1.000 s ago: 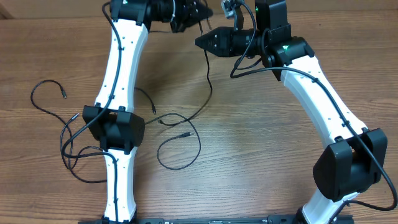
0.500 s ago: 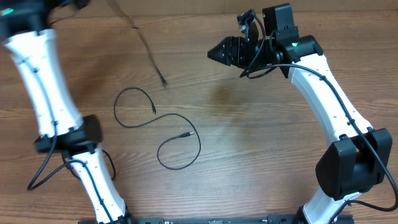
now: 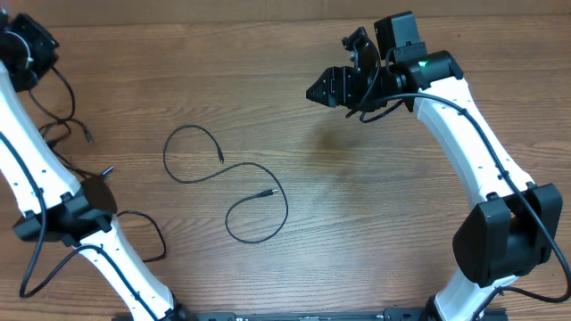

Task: Untangle cables

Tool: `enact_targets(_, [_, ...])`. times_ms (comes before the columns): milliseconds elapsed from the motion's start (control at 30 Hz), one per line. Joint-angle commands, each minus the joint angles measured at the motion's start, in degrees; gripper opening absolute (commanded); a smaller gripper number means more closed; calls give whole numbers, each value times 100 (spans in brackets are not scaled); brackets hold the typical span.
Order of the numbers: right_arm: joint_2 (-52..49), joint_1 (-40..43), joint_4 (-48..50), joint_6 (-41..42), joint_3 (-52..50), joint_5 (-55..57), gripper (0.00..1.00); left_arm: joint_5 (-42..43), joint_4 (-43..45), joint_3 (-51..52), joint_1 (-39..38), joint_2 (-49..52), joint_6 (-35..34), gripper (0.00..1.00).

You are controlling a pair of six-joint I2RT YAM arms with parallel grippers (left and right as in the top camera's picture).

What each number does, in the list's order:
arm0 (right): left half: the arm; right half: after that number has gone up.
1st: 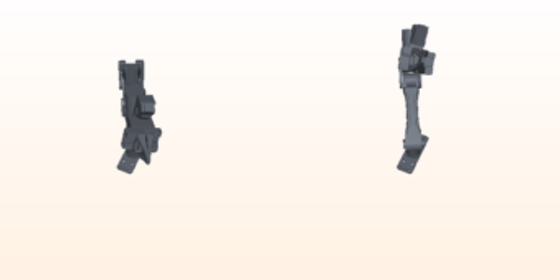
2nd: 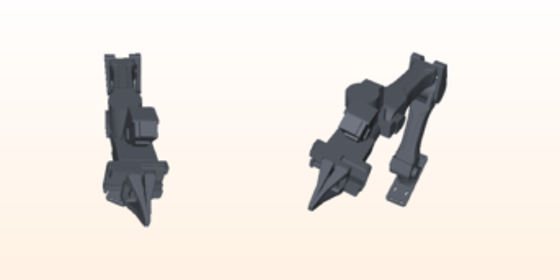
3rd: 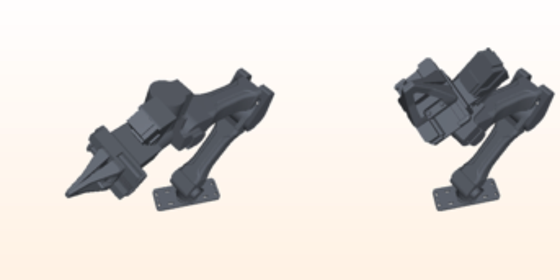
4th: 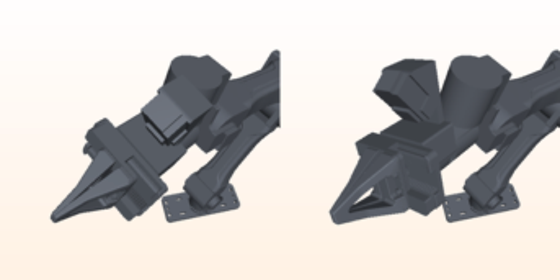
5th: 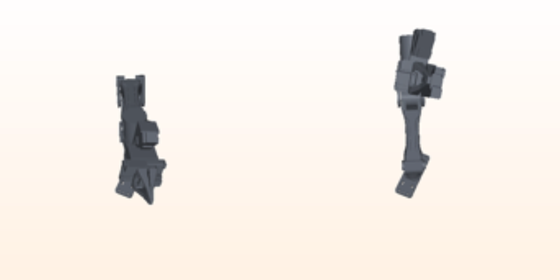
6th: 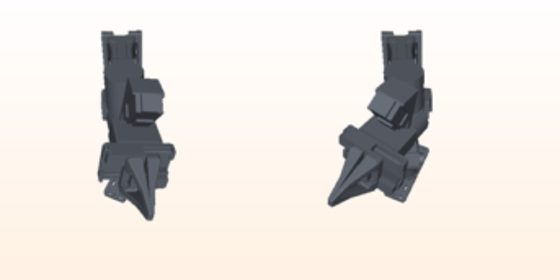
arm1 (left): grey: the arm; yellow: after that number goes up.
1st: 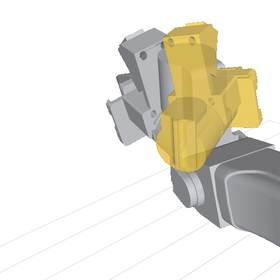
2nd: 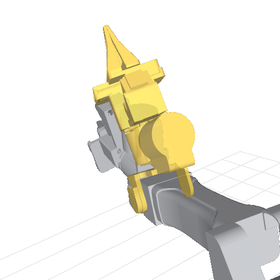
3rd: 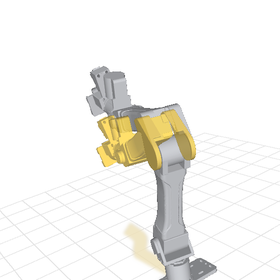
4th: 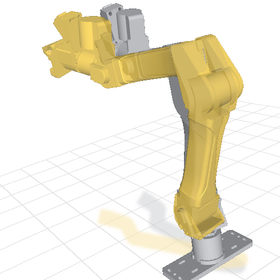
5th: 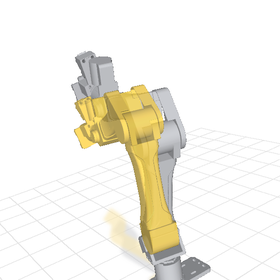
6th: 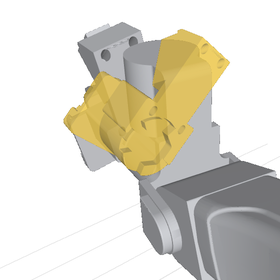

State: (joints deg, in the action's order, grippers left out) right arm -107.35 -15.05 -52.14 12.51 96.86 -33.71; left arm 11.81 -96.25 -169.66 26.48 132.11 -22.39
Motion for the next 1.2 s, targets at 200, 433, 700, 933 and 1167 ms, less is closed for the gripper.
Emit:
enact_targets(200, [72, -9, 4, -90, 72, 76, 80, -1687, 376, 863, -13, -127, 72, 100])
enact_targets(433, [72, 37, -232, -57, 72, 901, 100, -535, 457, 632, -164, -400, 337, 100])
enact_targets(700, [72, 669, -518, 20, 72, 970, 100, -378, -55, 649, -1604, -516, 879, 98])
enact_targets(933, [72, 1351, -831, 48, 72, 970, 100, -651, -57, 876, -3158, -511, 929, 95])
enact_targets(1167, [72, 1480, -1049, -341, 72, 973, 100, -1178, -57, 2531, -4409, -518, 391, 93])
